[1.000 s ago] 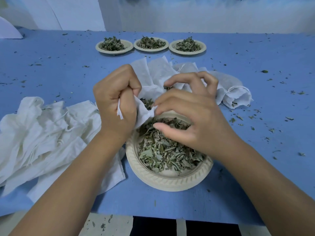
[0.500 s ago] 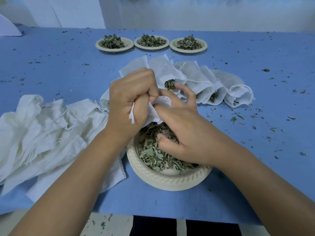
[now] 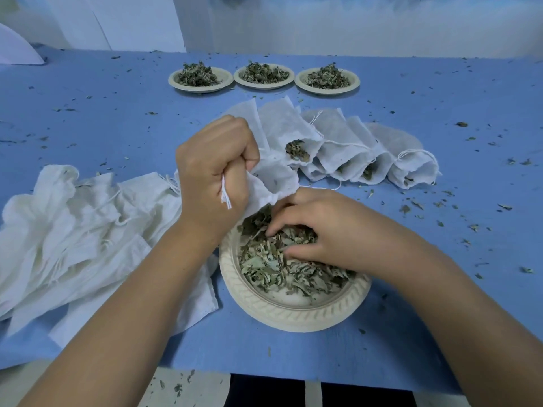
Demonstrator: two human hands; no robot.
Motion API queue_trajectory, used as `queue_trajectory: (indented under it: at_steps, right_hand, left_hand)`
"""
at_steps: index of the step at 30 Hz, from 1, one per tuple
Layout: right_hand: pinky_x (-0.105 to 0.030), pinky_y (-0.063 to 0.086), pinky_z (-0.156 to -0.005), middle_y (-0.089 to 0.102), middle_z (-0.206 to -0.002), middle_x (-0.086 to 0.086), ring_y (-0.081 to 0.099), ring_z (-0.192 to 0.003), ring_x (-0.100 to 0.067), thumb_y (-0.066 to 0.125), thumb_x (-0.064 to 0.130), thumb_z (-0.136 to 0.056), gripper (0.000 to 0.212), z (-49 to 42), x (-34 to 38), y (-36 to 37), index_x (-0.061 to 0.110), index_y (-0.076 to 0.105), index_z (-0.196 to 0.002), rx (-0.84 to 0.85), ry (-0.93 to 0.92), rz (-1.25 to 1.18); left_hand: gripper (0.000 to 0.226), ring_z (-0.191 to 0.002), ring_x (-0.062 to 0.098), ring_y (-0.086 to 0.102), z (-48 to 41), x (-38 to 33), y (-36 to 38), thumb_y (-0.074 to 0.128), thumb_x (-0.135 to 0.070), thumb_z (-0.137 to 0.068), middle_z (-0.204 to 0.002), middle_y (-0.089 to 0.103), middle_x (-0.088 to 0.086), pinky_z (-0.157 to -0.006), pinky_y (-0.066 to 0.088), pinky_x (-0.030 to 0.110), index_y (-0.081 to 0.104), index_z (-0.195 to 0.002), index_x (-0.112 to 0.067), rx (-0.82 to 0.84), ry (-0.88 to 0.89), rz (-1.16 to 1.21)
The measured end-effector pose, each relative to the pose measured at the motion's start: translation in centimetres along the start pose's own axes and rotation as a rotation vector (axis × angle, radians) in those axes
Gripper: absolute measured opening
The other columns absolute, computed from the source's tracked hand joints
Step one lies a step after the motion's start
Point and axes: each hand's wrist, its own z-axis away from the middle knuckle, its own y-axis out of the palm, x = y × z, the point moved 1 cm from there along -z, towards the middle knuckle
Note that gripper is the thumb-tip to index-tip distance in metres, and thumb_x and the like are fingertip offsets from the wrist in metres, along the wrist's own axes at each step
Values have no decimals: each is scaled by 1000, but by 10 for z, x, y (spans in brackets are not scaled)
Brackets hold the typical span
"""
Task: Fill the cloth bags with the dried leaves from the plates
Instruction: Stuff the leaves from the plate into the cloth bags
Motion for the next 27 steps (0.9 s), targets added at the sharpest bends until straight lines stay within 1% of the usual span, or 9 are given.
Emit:
queue_trajectory:
  at_steps: [3,7,9,11,13,16,19,21,27]
  right_hand:
    - [-32,42,-92,64,-107,3,57,-102,-12,74,20,-82,18,-1,1,-2,17,75,-99,-58,-11,-60]
    - [-35,46,-88,69,-91,1,63,-89,-13,80,14,-75,12,3,-4,-17,14,76,-87,-143,7,-214]
    - [-33,44,-93,65,-101,1,60,-98,-13,81,16,-73,24,3,-4,-18,18,74,-96,-134,27,-224]
    - [-17,35,-101,58,-121,5,49,-113,-6,79,20,-75,41,2,-3,-12,25,67,-114,-48,43,-174]
    - [-13,30,-102,54,-128,7,45,-118,-4,75,22,-80,44,-1,-1,-4,27,63,-122,16,42,-114]
    - [-25,36,-99,62,-117,3,53,-111,-9,73,19,-82,33,-3,0,-2,23,69,-114,3,26,-103]
    - [-30,41,-94,68,-101,4,57,-98,-7,76,15,-79,24,1,-1,-10,20,74,-102,-96,-5,-185]
    - [-33,44,-93,69,-96,7,58,-97,-6,77,14,-77,22,5,-2,-15,20,75,-97,-169,-14,-272]
    - [-23,49,-92,72,-95,15,65,-95,-1,73,3,-78,25,11,-9,-26,23,75,-93,-282,-24,-529]
  left_hand:
    - [28,-52,17,26,0,0,0,30,16,-60,-57,33,0,-56,21,22,42,-53,-8,-5,-8,-8]
    - [28,-53,14,25,0,1,-1,29,10,-62,-58,33,-2,-56,21,20,40,-59,-15,-21,-17,3]
    - [26,-53,14,25,0,1,-1,29,10,-62,-57,33,-1,-56,20,19,42,-56,-12,-22,-20,-2]
    - [25,-54,12,25,0,0,1,30,10,-62,-58,33,-2,-57,20,18,42,-56,-12,-18,-20,-1]
    - [27,-54,12,25,0,0,1,30,11,-61,-58,32,-2,-58,21,17,42,-57,-13,-11,-23,2]
    - [27,-53,13,25,0,2,1,30,14,-60,-57,33,-1,-56,21,19,43,-53,-9,-12,-27,4]
    - [24,-53,14,24,0,1,1,29,10,-62,-57,32,-1,-56,20,19,42,-54,-9,-14,-25,-3]
    - [25,-53,13,24,0,1,0,29,10,-62,-58,32,-1,-56,20,19,42,-54,-10,-22,-29,0]
    - [29,-54,11,24,0,1,1,30,15,-60,-58,32,-2,-57,20,18,43,-55,-10,-21,-35,0]
